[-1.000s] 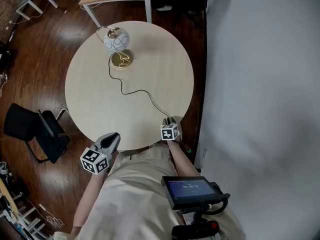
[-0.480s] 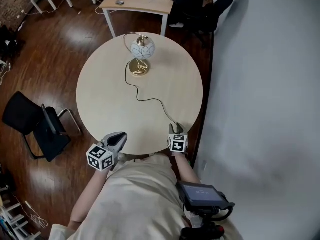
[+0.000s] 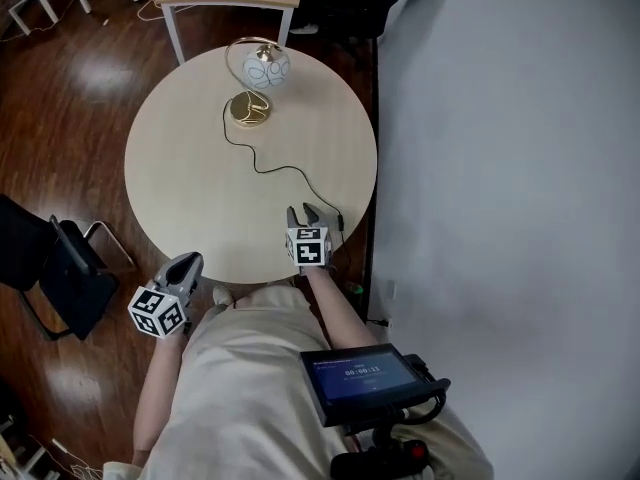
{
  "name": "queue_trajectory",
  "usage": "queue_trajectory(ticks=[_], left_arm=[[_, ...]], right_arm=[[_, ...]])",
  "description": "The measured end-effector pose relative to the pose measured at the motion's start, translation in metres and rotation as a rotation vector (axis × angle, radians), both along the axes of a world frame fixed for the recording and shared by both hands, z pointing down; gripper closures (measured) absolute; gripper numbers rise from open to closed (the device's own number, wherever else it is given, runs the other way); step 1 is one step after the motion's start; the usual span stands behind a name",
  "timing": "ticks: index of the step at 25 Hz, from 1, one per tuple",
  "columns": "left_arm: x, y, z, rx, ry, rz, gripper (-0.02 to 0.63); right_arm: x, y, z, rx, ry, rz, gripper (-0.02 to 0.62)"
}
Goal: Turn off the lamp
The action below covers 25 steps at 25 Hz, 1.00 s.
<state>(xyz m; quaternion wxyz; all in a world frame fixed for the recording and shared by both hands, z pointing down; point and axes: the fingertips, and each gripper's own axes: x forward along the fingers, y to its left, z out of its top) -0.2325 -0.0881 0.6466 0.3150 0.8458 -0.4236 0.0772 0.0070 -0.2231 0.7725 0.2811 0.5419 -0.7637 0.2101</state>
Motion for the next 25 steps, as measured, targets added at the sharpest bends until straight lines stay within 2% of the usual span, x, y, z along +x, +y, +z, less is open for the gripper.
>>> queue_trajectory(ticks=[3, 8, 14, 20, 25], left_arm=[[-0.024, 0.015, 0.000, 0.011, 0.014, 0.010, 0.596], [-0.057, 0.042, 0.007, 0.031, 0.026, 0.042, 0.604], [-0.102, 0.083, 0.036, -0.020, 0.059, 0.011, 0.604], [-0.109, 0.106, 0.045, -0.037, 0.072, 0.053, 0.604], [-0.110, 0.106, 0.043, -0.030, 0.065, 0.047, 0.604]], right_arm=[[-0.023, 0.010, -0.016, 0.027, 0.016, 0.006, 0.451], [-0.050, 0.029, -0.041, 0.082, -0.013, 0.057, 0.453], [-0.088, 0.077, -0.056, 0.112, -0.012, 0.008, 0.454], [-0.075, 0.121, -0.068, 0.123, -0.023, 0.037, 0.463], [-0.070, 0.151, -0.072, 0.136, -0.061, 0.007, 0.463]])
